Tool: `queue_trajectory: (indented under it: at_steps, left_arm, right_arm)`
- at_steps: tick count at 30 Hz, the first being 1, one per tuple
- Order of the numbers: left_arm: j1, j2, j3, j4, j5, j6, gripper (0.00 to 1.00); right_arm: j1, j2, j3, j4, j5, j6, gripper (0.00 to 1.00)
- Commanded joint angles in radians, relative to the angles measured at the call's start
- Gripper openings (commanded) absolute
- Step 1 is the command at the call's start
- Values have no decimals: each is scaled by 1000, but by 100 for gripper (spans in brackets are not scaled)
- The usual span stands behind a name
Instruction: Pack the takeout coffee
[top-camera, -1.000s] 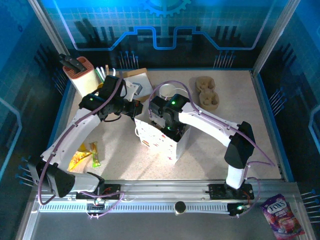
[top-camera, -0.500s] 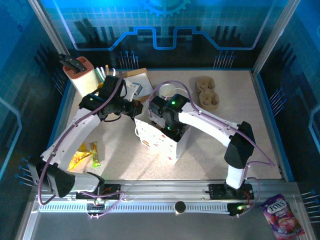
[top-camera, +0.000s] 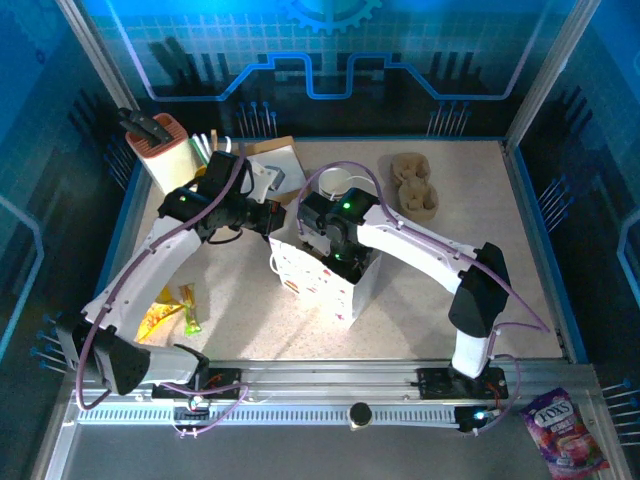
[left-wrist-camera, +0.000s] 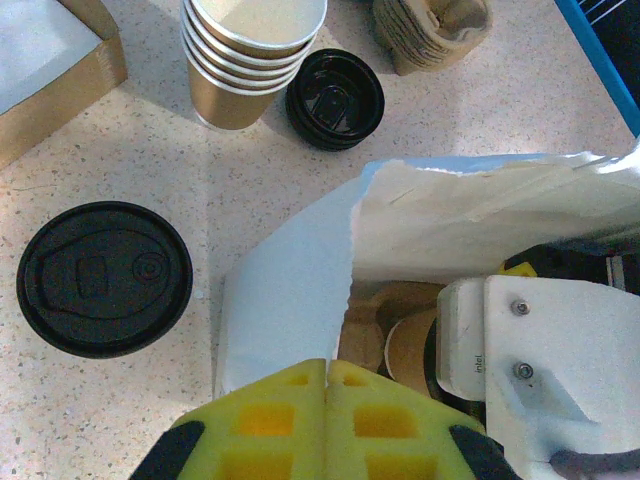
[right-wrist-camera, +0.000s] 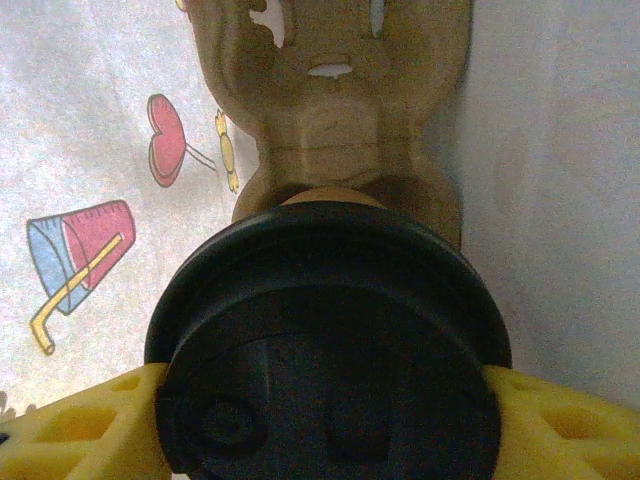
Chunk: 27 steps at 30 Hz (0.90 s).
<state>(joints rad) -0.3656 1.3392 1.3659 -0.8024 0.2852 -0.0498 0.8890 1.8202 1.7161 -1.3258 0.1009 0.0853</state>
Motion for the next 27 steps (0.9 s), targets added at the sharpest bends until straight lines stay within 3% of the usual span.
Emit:
queue_trajectory:
  at_steps: [1, 27]
  left_arm:
    - [-5, -9, -16, 5, 19, 17, 0]
    - [-5, -7, -17, 5, 18, 18, 0]
  right_arm:
    - [-9, 8, -3, -11, 2, -9, 40]
    - [-2, 8, 23, -48, 26, -9, 39]
